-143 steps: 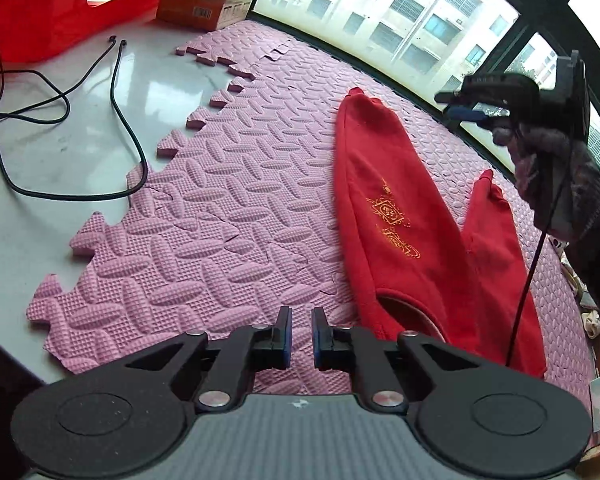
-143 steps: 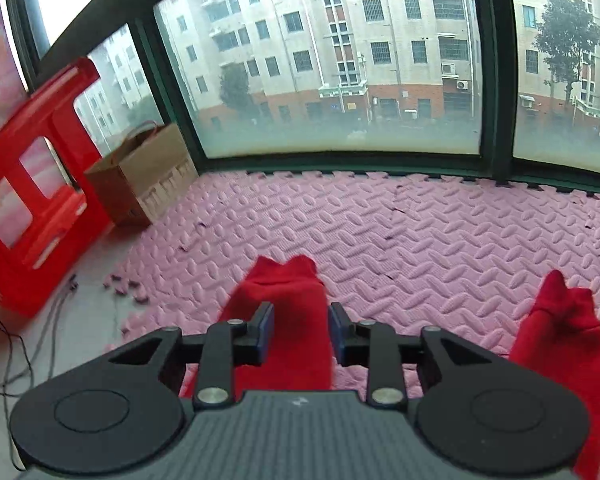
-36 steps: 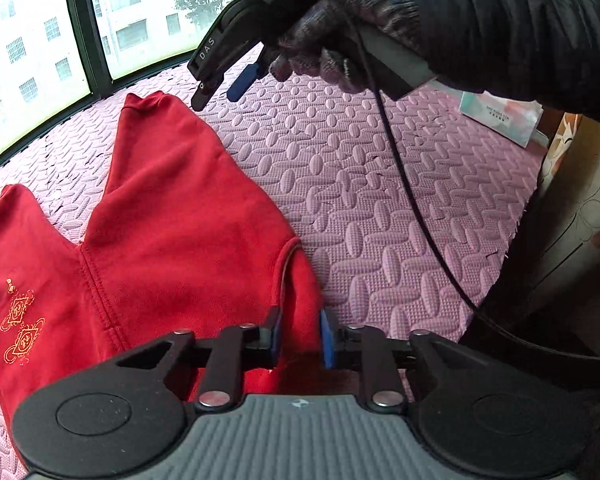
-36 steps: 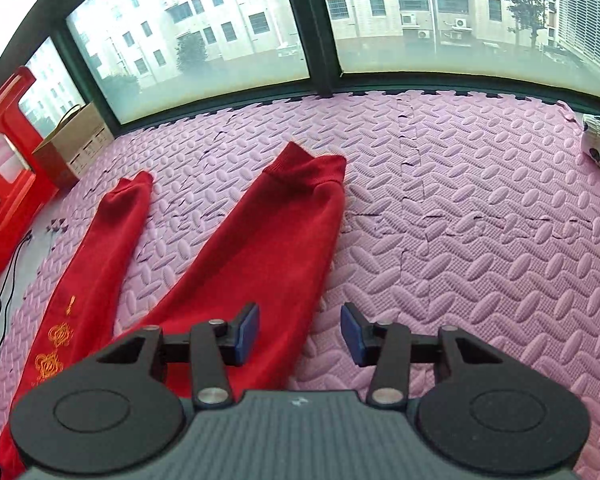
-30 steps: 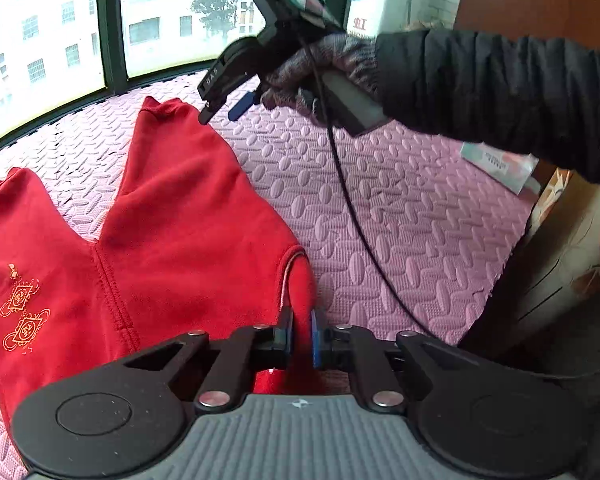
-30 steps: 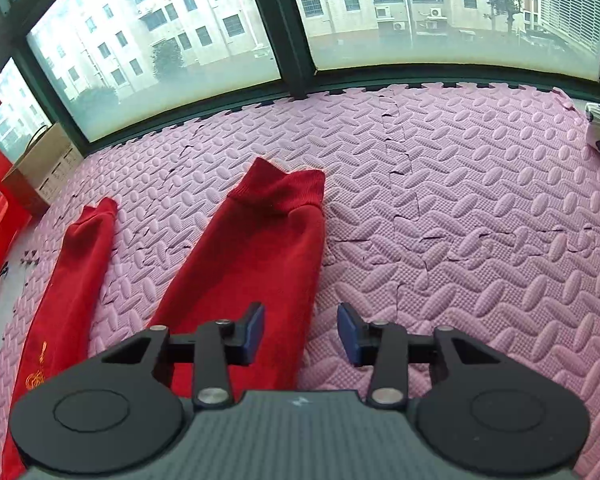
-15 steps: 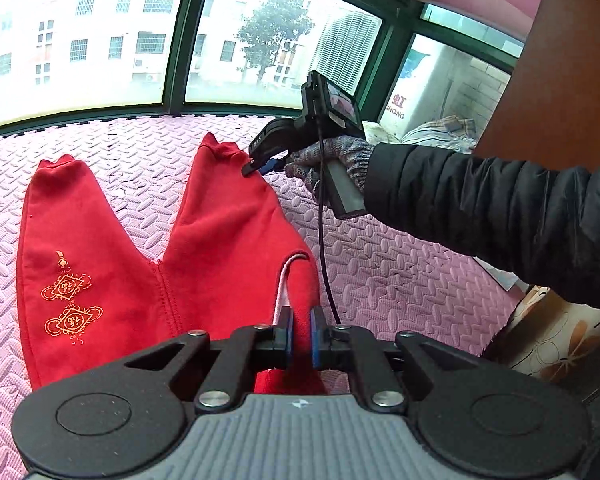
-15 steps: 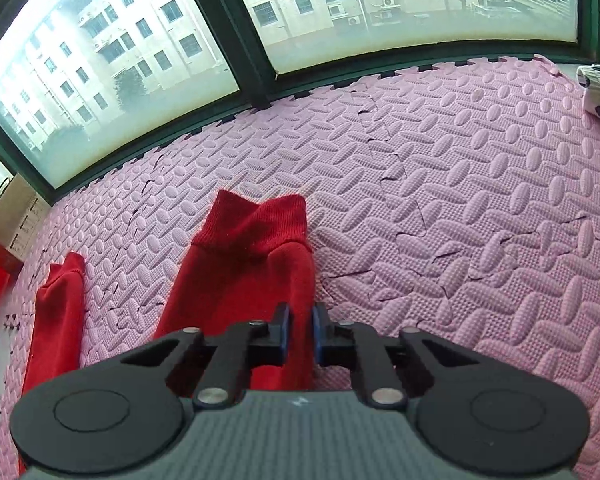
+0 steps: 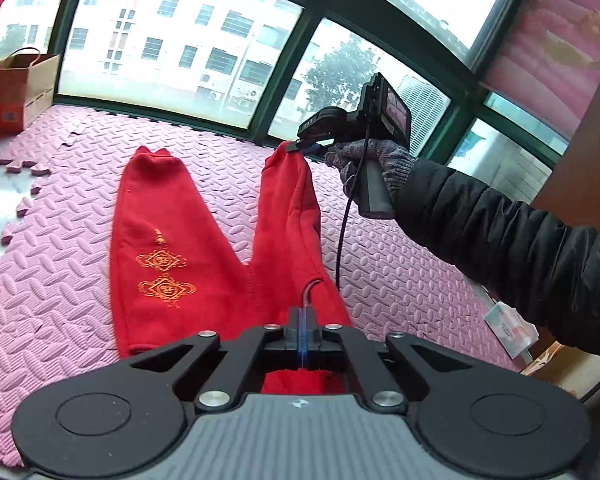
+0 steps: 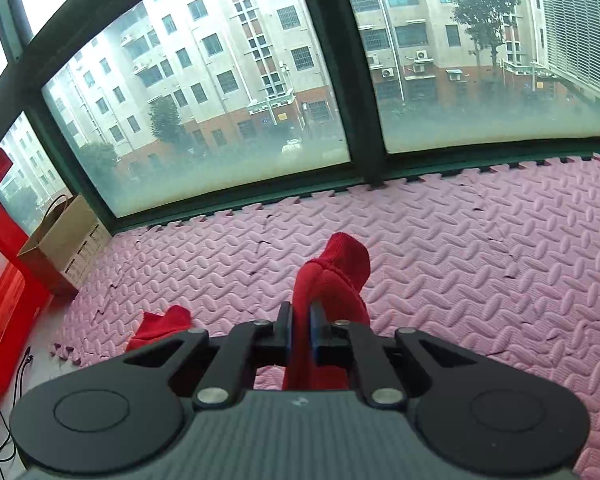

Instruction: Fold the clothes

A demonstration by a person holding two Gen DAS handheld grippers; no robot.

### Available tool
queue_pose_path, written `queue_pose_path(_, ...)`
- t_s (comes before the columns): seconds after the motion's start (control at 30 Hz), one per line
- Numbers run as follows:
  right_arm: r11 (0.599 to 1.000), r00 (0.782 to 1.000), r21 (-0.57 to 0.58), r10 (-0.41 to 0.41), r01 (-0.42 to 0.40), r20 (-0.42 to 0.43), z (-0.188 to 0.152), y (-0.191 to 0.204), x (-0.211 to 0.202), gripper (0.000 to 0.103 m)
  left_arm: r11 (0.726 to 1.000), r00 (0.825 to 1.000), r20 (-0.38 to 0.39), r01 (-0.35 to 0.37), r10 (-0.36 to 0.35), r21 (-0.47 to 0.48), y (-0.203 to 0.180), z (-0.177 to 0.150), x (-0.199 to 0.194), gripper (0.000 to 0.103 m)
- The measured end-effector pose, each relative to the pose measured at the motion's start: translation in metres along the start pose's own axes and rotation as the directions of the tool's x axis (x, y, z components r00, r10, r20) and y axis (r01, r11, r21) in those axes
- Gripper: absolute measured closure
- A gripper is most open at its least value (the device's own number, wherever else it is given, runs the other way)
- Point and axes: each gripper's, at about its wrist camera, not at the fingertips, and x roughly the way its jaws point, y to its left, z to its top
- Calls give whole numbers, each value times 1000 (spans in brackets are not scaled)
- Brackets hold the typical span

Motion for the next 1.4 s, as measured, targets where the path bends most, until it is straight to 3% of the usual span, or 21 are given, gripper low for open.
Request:
queue_pose_path(0.17, 998, 1000, -57, 12, -12, -3, -5, 46, 9, 96, 999, 1000, -25, -12, 11, -42, 14, -1, 2, 103)
queue_pose_path(0.27, 997, 1000, -81, 17, -18, -13, -6, 61, 11, 96, 999, 998, -69, 6, -8, -33, 11, 1, 15, 94)
queue_pose_path(0.37, 992, 1000, -126, 8, -11, -26, -5, 68, 10, 96, 999, 993, -112, 40, -41, -7, -1, 1, 32, 73)
queue_pose_path(0.43, 991, 1000, -136, 7, -11, -28, -4, 68, 9, 96, 998, 989, -135, 56, -54, 15, -10, -1, 41, 54)
queue_pose_path(0.57, 990, 999, -137, 10, -14, -31, -5, 66, 11, 96, 999, 984, -174, 40, -38, 9, -17, -3, 62, 48)
queue_pose_path(0.8, 992, 999, -122, 14, -18, -37, -6, 62, 13, 96, 1000, 963, -268, -3, 7, 16, -24, -5, 100, 51)
queue_pose_path(0.87, 993, 999, -119, 12, -16, -37, -5, 61, 13, 96, 1000, 956, -293, 15, -20, -19, -19, -8, 106, 81)
queue_pose_path(0.93, 993, 999, -119, 10, -14, -40, -4, 62, 14, 96, 998, 955, -290, 40, -55, -57, -13, -8, 103, 91)
queue_pose_path(1.13, 992, 999, -122, 37, -40, -27, 5, 78, 13, 96, 994, 986, -148, 56, -69, -95, 4, 2, 45, 92)
queue_pose_path(1.4, 979, 993, -177, 93, -104, -68, -3, 145, 41, 96, 977, 997, -58, 29, -42, -211, 42, 6, 3, 92)
